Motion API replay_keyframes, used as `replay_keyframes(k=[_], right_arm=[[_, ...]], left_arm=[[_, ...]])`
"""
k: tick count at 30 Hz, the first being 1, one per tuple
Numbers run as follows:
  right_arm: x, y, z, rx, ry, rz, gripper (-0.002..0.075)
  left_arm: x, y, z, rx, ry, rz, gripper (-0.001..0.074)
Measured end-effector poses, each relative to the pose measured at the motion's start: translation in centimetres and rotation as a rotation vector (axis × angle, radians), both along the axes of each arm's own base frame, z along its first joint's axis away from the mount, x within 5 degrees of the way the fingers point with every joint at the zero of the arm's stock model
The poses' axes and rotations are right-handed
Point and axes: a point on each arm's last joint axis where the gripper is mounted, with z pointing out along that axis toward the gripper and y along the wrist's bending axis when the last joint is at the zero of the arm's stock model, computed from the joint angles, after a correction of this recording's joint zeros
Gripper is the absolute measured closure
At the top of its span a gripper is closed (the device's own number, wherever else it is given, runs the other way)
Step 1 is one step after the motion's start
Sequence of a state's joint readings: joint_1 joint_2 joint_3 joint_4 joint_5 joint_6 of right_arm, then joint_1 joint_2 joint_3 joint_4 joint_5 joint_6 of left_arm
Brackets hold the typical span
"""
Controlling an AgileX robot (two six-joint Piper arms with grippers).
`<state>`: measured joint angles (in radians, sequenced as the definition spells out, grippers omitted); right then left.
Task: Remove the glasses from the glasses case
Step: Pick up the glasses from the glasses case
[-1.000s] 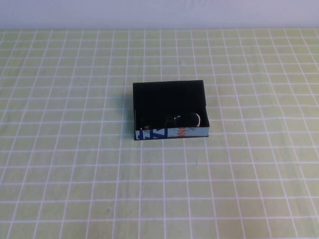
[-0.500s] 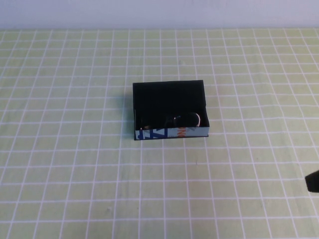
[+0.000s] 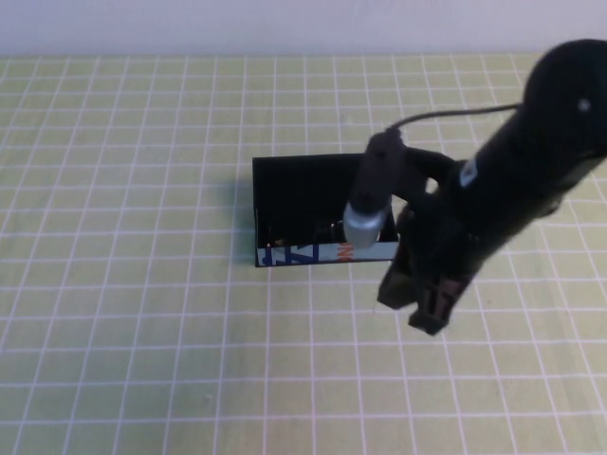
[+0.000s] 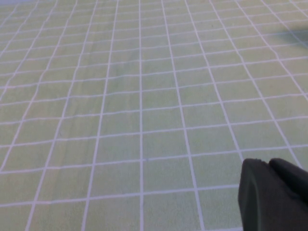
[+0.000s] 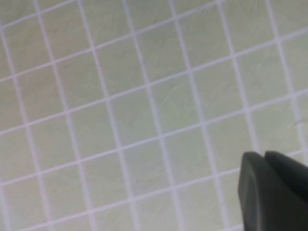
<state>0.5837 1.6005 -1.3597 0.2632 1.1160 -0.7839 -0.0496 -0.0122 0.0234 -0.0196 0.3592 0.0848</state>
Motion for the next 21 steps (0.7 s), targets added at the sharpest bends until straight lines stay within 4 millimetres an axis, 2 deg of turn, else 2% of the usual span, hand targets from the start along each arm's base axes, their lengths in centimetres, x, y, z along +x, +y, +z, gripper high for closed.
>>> replay_keyframes(k=[7, 11, 16, 21], right_arm=[[5.5, 3.3, 0.5, -0.029, -0.177, 0.183, 0.0734], [8.3, 5.0, -0.5, -0.046, -0.230, 0.252, 0.0680], [10.5, 6.4, -2.0, -0.061, -0.266, 0.316, 0.0603], [12.1, 7.4, -4.1, -0.079, -0.285, 0.366, 0.0579]], left_arm=[[0.0, 0.0, 0.0, 0.000, 0.000, 0.000, 0.0739], [0.0, 0.0, 0.0, 0.000, 0.000, 0.000, 0.0739], [0.0, 0.0, 0.0, 0.000, 0.000, 0.000, 0.0739], [0.0, 0.0, 0.0, 0.000, 0.000, 0.000, 0.0739]])
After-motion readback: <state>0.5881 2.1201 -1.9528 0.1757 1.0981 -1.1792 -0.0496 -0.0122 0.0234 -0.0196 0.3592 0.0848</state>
